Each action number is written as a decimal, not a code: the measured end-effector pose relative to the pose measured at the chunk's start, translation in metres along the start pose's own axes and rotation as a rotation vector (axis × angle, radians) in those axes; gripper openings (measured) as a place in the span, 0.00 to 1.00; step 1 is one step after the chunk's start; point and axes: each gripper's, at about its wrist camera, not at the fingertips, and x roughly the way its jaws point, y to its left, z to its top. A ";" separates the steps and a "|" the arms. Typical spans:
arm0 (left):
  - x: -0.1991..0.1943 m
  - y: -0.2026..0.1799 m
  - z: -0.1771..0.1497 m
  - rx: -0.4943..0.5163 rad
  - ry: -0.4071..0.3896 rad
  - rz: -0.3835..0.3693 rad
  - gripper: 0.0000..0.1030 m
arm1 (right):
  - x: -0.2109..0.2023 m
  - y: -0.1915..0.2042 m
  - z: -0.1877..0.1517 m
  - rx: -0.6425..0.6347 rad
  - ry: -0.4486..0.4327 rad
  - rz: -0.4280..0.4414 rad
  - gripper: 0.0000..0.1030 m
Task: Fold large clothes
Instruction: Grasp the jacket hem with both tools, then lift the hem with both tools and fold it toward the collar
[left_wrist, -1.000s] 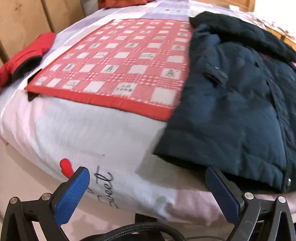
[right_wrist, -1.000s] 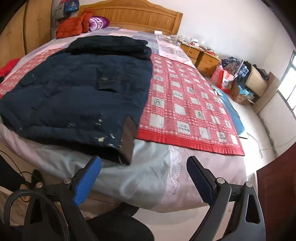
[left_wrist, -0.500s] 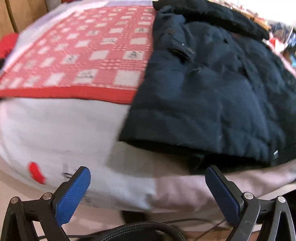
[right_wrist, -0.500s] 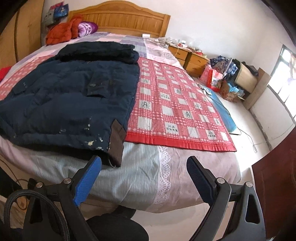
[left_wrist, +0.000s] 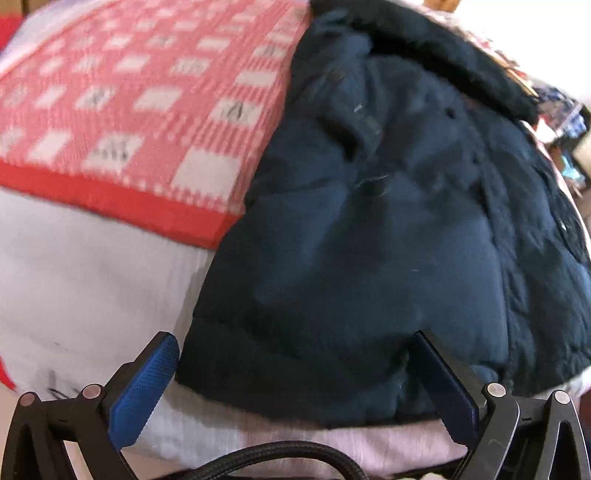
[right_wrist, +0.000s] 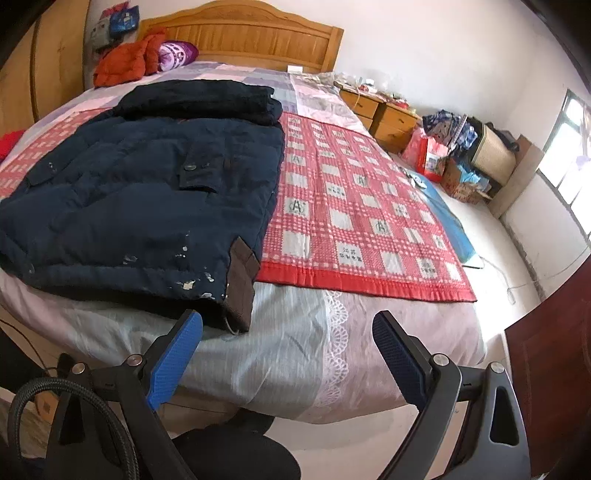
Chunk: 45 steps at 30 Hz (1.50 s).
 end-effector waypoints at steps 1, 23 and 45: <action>0.005 0.003 0.001 -0.032 0.012 -0.023 0.97 | 0.001 0.000 0.000 -0.001 0.002 0.003 0.93; 0.013 -0.028 0.002 -0.046 0.028 -0.025 0.63 | 0.111 0.010 0.004 0.030 0.141 0.176 0.69; -0.070 -0.106 0.060 0.151 -0.255 -0.086 0.13 | 0.015 0.008 0.094 0.079 -0.210 0.135 0.18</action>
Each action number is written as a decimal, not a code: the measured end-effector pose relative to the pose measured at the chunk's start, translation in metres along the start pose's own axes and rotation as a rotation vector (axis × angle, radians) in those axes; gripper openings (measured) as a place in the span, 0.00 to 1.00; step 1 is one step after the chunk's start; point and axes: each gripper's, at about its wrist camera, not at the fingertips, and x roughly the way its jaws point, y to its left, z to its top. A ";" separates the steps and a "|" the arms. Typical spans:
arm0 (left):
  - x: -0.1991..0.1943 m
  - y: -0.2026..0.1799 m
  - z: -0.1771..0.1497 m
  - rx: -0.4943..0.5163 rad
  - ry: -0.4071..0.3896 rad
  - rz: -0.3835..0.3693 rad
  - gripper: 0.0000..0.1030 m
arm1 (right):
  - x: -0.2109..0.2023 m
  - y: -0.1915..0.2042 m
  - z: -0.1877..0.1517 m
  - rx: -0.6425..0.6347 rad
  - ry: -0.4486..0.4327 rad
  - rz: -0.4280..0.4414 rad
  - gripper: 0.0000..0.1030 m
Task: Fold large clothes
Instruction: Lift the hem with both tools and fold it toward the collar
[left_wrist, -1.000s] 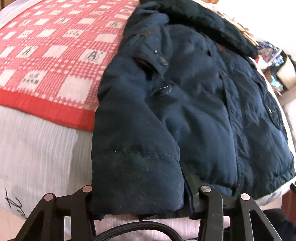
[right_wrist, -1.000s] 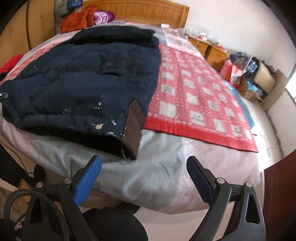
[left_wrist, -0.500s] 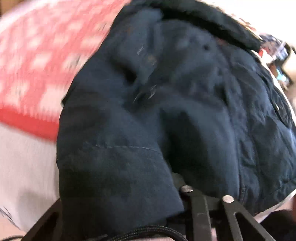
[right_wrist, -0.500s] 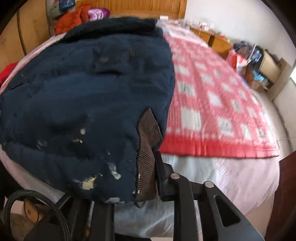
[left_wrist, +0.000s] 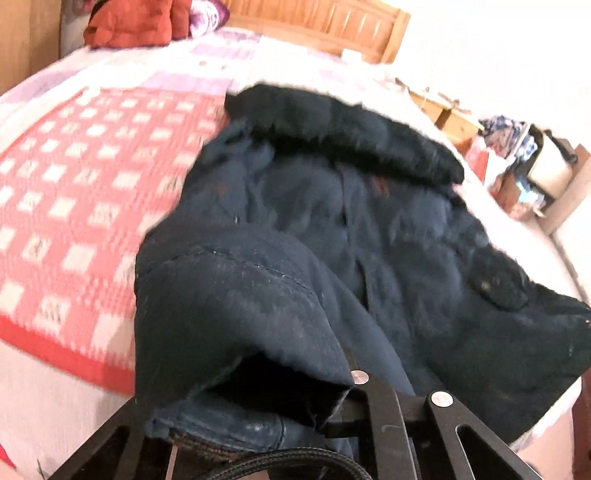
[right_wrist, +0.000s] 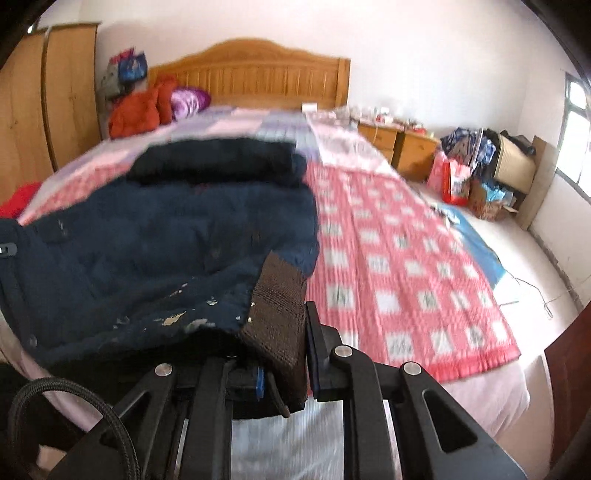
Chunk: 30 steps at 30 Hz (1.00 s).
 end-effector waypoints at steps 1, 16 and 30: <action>-0.002 -0.003 0.009 0.006 -0.012 0.002 0.13 | -0.002 0.001 0.010 -0.002 -0.019 -0.004 0.18; 0.082 -0.010 0.231 0.039 -0.120 -0.024 0.11 | 0.108 -0.034 0.245 0.012 -0.150 -0.012 0.17; 0.222 0.012 0.418 -0.029 -0.007 0.113 0.11 | 0.317 -0.051 0.466 -0.020 -0.007 -0.110 0.17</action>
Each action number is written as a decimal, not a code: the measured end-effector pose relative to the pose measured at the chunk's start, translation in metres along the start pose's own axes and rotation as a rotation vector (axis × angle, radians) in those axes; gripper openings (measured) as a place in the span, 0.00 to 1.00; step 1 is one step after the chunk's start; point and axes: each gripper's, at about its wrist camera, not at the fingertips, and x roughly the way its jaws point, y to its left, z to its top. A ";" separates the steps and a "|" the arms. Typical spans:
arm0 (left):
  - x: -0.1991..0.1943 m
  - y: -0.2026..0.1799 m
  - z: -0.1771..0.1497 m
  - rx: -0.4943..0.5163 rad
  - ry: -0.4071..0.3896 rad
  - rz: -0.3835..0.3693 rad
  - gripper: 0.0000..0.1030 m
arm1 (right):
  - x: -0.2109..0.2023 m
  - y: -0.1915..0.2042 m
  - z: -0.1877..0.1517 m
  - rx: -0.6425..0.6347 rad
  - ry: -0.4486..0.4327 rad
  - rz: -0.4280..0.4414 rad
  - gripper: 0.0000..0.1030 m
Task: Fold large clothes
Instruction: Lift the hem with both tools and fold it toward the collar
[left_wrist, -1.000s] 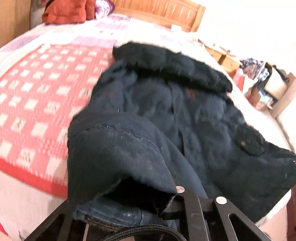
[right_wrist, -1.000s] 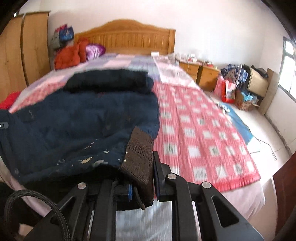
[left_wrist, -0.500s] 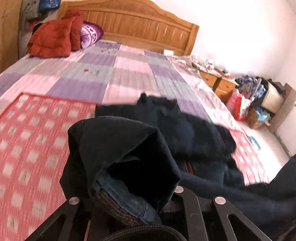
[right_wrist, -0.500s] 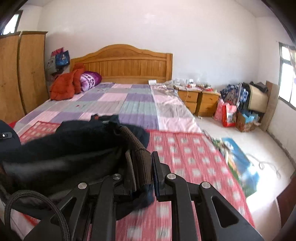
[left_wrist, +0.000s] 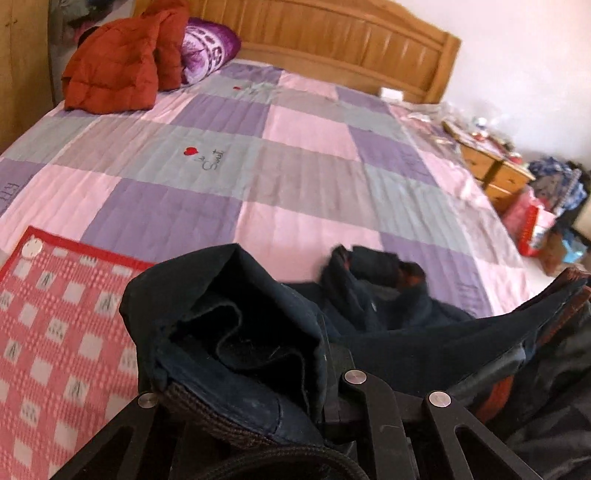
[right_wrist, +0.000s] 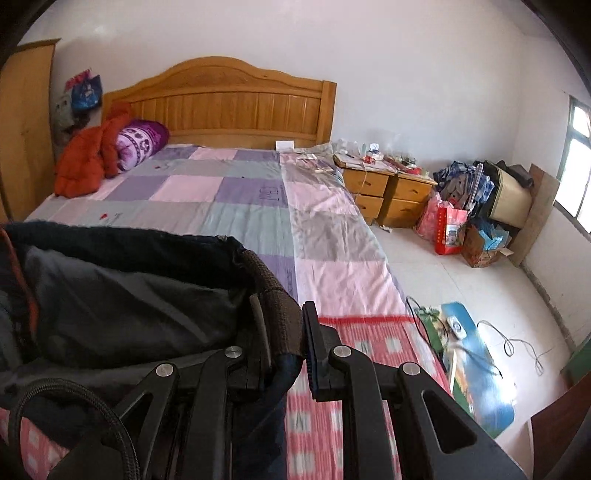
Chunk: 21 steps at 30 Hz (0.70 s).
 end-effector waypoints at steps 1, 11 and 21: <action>0.012 0.000 0.010 -0.004 0.007 0.012 0.11 | 0.014 0.002 0.011 -0.006 0.005 -0.004 0.17; 0.151 -0.006 0.049 0.007 0.121 0.074 0.13 | 0.194 0.011 0.050 0.030 0.141 -0.025 0.17; 0.200 0.037 0.049 -0.199 0.274 -0.118 0.30 | 0.242 0.001 0.017 0.136 0.183 0.106 0.83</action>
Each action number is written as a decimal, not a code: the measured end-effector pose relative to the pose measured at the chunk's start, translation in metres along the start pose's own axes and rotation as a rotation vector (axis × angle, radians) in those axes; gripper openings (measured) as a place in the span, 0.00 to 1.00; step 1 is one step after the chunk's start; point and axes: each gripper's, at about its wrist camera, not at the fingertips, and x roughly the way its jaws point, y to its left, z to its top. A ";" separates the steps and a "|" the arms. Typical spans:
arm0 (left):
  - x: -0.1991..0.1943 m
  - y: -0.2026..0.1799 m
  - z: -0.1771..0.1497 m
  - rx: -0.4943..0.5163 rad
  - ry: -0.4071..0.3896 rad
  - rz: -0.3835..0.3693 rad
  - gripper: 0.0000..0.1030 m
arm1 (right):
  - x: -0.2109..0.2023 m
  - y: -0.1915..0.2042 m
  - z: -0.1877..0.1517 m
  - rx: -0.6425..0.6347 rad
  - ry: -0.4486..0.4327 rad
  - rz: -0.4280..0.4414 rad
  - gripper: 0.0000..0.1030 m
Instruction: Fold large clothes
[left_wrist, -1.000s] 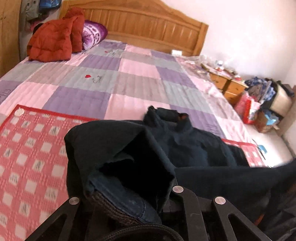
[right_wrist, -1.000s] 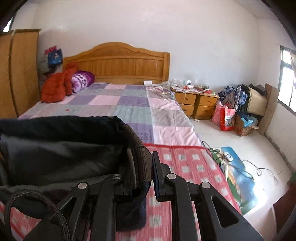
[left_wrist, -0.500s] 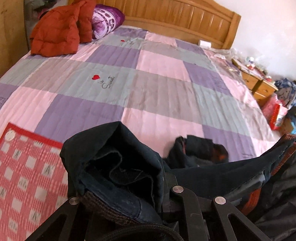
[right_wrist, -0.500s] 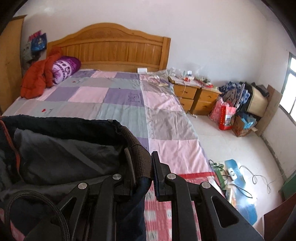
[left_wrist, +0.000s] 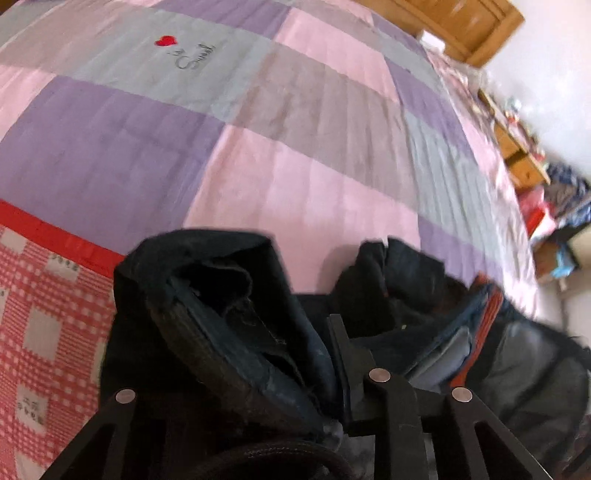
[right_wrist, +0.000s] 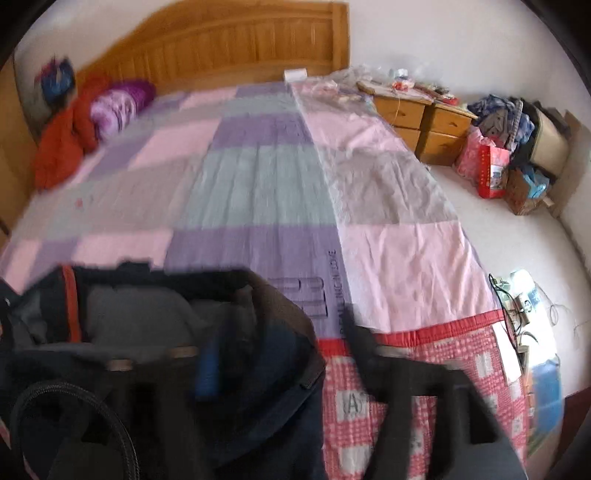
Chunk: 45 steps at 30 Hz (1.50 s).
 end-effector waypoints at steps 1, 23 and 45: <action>-0.006 -0.001 0.004 0.011 -0.006 -0.005 0.30 | -0.007 0.001 0.004 -0.012 -0.024 -0.008 0.83; -0.075 -0.070 -0.103 0.390 -0.027 0.120 0.57 | -0.038 0.198 -0.133 -0.351 0.052 0.190 0.83; -0.039 -0.050 -0.167 0.276 0.000 0.106 0.57 | 0.066 0.297 -0.083 -0.322 0.131 0.228 0.05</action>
